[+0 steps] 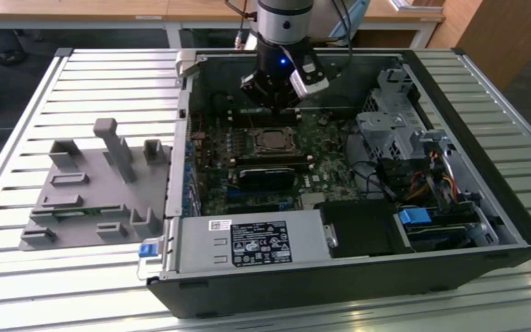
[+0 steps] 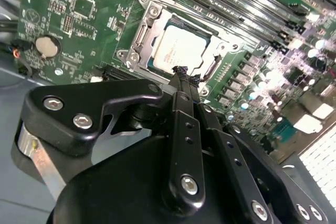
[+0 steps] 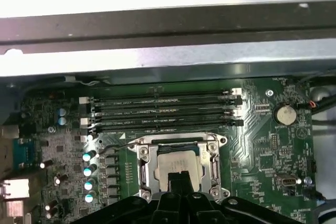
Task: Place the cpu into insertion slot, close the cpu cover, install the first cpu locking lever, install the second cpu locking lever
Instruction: 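Install the first cpu locking lever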
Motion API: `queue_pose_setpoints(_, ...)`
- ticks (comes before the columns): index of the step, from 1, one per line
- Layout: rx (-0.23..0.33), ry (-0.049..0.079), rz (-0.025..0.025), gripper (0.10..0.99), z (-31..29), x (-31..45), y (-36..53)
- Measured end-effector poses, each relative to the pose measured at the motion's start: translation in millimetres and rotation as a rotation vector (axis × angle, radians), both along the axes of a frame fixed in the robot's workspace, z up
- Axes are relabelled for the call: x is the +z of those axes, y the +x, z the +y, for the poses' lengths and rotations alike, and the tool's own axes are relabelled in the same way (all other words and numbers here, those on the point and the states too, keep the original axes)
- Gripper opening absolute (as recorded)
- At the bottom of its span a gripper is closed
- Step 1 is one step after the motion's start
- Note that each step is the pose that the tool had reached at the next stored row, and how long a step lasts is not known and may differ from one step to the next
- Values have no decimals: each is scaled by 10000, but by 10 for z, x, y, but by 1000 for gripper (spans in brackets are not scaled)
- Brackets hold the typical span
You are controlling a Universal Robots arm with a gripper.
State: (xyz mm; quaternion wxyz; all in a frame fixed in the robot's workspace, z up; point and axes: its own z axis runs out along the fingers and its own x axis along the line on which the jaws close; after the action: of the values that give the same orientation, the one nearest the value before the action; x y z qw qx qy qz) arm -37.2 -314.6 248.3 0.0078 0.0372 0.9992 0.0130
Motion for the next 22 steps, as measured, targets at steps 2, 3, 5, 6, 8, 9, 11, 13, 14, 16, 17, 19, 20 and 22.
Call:
queue_pose_setpoints(2,70,1,0,106,0,0,-1)
queue_pose_setpoints(3,73,4,-1,106,0,-1,-10)
queue_pose_setpoints(5,73,7,-4,106,0,-1,-56)
queue_pose_setpoints(6,72,9,-6,106,0,0,-89)
queue_pose_setpoints(8,72,25,-15,106,0,-1,-151)
queue_pose_setpoints(9,72,37,-20,106,0,0,-173)
queue_pose_setpoints(11,71,52,-33,106,0,0,-198)
queue_pose_setpoints(13,71,53,-49,106,0,1,-240)
queue_pose_setpoints(14,71,54,-54,106,0,2,-255)
queue_pose_setpoints(16,72,55,-55,106,0,10,-273)
queue_pose_setpoints(17,72,57,-57,106,0,21,-282)
queue_pose_setpoints(19,72,60,-64,106,0,48,-300)
queue_pose_setpoints(20,71,61,-68,106,0,61,-311)
queue_pose_setpoints(22,71,60,-83,106,0,77,-345)
